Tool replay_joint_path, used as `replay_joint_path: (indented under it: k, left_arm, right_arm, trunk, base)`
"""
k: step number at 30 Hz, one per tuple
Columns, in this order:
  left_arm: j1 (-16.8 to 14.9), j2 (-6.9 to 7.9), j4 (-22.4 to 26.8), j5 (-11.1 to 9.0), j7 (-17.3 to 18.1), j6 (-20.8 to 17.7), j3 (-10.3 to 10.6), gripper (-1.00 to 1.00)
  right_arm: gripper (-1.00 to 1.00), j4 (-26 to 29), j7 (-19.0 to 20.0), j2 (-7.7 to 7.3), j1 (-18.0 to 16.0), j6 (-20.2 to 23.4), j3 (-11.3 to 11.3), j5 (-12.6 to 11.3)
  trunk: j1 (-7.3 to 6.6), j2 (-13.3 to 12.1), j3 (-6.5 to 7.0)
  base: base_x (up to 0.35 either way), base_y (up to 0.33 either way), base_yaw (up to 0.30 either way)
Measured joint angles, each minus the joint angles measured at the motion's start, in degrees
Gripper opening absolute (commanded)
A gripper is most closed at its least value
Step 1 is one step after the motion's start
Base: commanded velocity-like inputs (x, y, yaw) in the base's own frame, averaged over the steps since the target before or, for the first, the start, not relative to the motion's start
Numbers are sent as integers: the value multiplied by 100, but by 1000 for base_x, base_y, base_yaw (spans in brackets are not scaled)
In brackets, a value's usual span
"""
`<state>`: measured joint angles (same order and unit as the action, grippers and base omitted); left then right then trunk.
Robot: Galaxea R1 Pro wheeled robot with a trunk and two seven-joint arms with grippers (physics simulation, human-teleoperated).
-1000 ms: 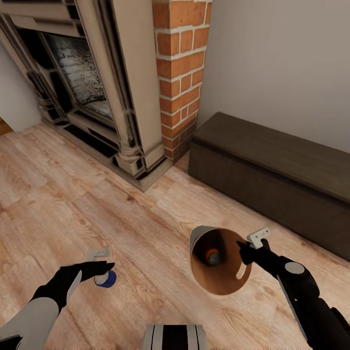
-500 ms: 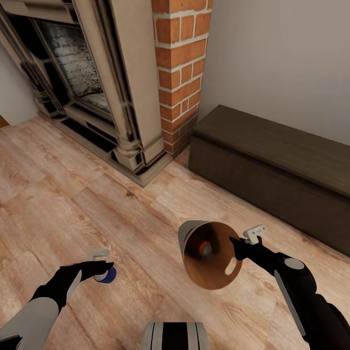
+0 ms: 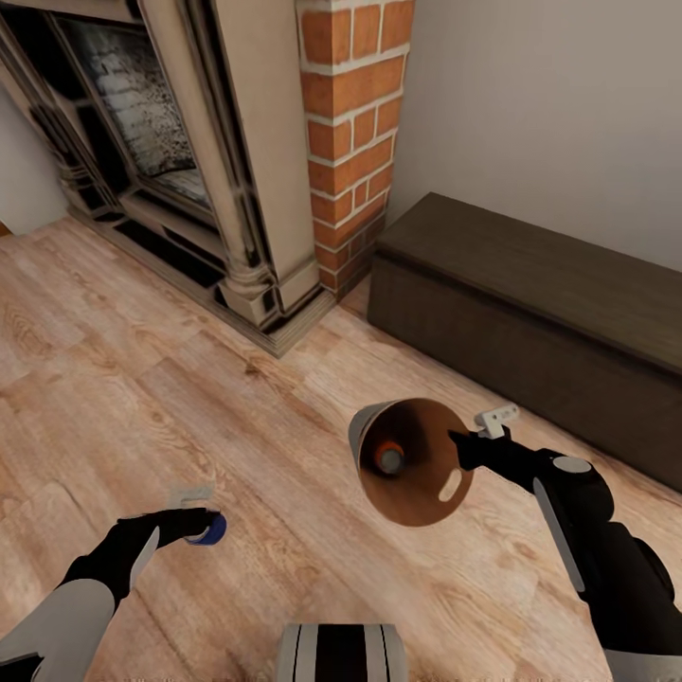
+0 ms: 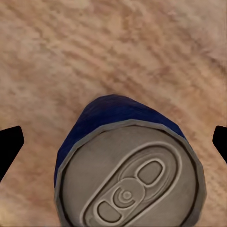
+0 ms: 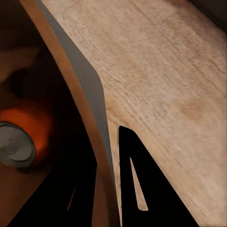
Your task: Put the three can of soda from the living room inside the tash can in the kitchen.
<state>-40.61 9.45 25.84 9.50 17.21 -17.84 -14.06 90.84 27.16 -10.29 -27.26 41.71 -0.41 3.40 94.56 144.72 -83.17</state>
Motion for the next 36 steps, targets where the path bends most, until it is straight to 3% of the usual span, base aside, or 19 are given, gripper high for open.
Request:
replay_joint_path:
  k: [5,29,30,36]
  left_arm:
    - [0,-4,-27,3,-7,-1,4,100]
    - [0,-15,-44,0,-7,-9,6,100]
    - [0,-15,-44,0,-6,-7,7,-100]
    - [1,-13,-5,-12,14,5,5,-100]
  right_arm:
    - [-100,-1,1,-1,-59,114,3,-4]
    - [-100,0,0,40,-53,131,19,19]
    - [-100,0,0,41,-52,133,19,11]
    - [-100,0,0,44,-50,138,19,20]
  trunk:
    - [13,7,-111]
    - [20,11,-178]
    - [20,11,-178]
    - [20,11,-178]
  base:
    - [0,0,0]
    - [0,0,0]
    - [0,0,0]
    - [0,0,0]
